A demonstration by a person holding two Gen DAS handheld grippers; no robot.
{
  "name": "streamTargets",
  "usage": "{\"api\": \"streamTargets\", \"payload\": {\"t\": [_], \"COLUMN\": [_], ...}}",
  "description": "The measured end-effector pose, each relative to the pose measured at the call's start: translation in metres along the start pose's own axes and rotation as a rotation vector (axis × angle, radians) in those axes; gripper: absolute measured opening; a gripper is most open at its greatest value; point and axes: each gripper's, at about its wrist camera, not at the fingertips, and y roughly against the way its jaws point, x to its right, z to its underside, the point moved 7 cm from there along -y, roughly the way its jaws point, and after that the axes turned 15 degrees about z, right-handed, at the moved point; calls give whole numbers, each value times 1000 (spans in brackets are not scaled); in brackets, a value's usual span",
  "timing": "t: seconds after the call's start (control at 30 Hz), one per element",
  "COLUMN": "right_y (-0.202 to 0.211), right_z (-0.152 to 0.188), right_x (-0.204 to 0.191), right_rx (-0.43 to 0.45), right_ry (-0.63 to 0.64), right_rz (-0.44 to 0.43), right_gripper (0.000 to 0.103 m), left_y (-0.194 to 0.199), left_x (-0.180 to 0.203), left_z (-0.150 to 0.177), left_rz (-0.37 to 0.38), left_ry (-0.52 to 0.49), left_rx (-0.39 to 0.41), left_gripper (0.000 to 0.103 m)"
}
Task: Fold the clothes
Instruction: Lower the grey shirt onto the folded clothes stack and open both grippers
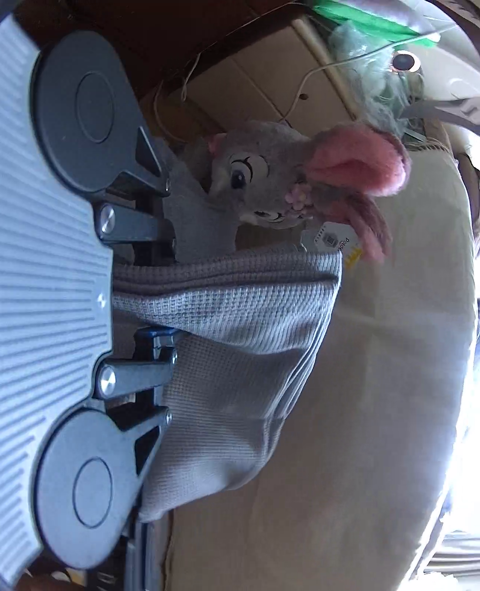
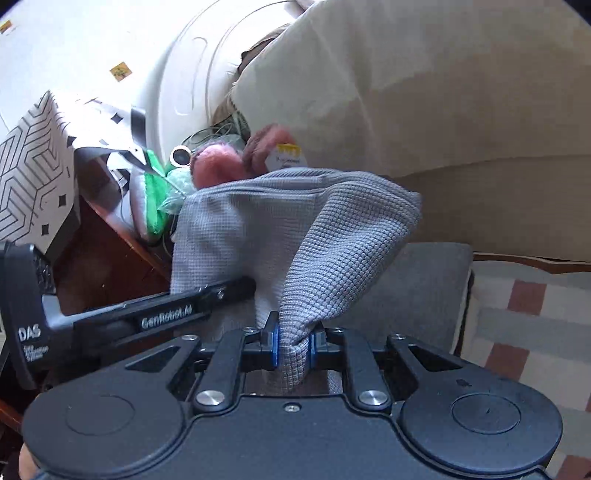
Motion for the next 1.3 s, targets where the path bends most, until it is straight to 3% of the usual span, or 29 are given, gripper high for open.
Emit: {"api": "streamTargets", "payload": {"t": [0.1, 0.2, 0.33, 0.47, 0.53, 0.73, 0.87, 0.9, 0.93, 0.97, 1.07, 1.13, 1.17, 1.3], "right_y": [-10, -39, -57, -32, -22, -37, -52, -55, -58, -59, -56, -49, -46, -33], "right_z": [-4, -7, 16, 47, 60, 88, 100, 99, 99, 98, 87, 84, 85, 96], "right_x": [1, 20, 68, 87, 88, 71, 61, 61, 61, 62, 72, 77, 76, 76], "right_rx": [5, -43, -37, -5, -6, -46, -103, -111, -118, -132, -223, -308, -322, -210], "right_ry": [22, 9, -48, -61, -58, 10, 15, 0, -15, -50, -297, -488, -488, -184], "right_rz": [1, 4, 47, -96, -154, -137, -182, -183, -183, -194, -299, -423, -420, -133], "right_gripper": [18, 22, 36, 41, 50, 53, 55, 55, 47, 22, 20, 20, 20, 33], "left_y": [-11, -55, -100, -100, -90, -49, -34, -34, -34, -33, -26, -16, -15, -19], "left_x": [-1, -19, -50, -71, -77, -73, -74, -75, -76, -77, -77, -74, -74, -72], "left_z": [-4, 4, 26, 37, 38, 58, 81, 86, 88, 88, 82, 81, 83, 105], "left_rz": [-23, -90, -178, -118, -110, -19, 33, 28, 9, -12, -64, -50, -40, 9], "left_ry": [-87, -129, -95, 18, 46, 122, 202, 208, 201, 187, 150, 165, 186, 285], "left_rx": [-14, -101, -150, -96, -80, -43, -28, -28, -27, -21, 3, 27, 27, -47], "left_gripper": [25, 47, 42, 43, 43, 46, 48, 48, 48, 48, 48, 48, 48, 49]}}
